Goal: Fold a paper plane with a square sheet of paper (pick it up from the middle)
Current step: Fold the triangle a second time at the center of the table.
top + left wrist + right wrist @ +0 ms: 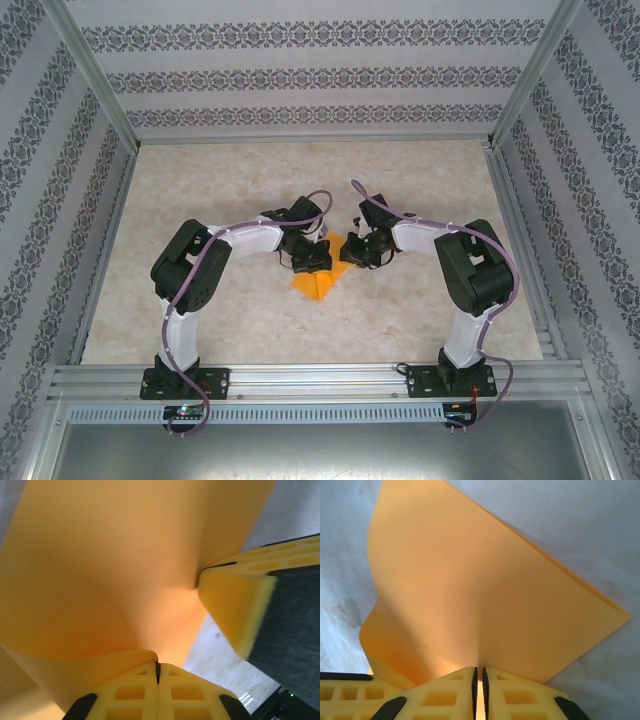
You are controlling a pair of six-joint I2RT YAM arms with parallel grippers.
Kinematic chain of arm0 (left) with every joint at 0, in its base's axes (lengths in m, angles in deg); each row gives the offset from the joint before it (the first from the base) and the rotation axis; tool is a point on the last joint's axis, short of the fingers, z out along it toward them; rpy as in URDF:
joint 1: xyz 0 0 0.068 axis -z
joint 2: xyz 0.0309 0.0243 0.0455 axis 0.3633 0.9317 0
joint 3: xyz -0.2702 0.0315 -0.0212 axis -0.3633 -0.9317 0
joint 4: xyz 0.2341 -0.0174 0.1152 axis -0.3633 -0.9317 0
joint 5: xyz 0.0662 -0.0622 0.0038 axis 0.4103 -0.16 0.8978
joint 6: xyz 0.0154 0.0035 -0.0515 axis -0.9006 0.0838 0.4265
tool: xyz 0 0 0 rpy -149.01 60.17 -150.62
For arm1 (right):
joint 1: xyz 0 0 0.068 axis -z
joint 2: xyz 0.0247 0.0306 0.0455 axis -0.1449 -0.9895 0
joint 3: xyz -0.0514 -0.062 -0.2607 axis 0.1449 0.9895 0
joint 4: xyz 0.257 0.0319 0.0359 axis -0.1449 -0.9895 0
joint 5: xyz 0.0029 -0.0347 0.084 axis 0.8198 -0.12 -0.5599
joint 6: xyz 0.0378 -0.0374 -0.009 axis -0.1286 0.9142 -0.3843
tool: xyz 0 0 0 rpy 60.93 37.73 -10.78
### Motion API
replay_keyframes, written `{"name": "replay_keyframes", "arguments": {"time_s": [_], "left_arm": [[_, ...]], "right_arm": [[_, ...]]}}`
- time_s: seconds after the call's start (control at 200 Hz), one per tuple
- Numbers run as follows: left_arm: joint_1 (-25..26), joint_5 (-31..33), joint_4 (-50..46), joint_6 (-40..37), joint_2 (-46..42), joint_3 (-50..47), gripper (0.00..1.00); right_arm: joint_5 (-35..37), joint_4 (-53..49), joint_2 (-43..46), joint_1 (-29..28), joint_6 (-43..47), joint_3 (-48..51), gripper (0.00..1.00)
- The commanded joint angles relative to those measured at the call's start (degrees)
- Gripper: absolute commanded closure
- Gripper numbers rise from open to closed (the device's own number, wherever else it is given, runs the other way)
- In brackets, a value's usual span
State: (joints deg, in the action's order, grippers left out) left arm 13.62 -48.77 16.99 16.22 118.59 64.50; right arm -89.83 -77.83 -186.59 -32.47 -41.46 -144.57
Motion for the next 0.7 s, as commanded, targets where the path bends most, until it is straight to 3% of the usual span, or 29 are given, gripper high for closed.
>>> {"name": "replay_keyframes", "arguments": {"time_s": [0.0, 0.694], "left_arm": [[0.78, -0.89, -1.08, -1.22, 1.38, 1.31, 1.00], [0.87, -0.82, -1.10, -1.86, 3.43, 1.45, 0.99]], "right_arm": [[1.21, -1.56, -1.25, 0.04, 1.09, 0.71, 0.86], [1.20, -2.25, -1.13, -0.35, 1.40, 0.05, 0.86]]}}
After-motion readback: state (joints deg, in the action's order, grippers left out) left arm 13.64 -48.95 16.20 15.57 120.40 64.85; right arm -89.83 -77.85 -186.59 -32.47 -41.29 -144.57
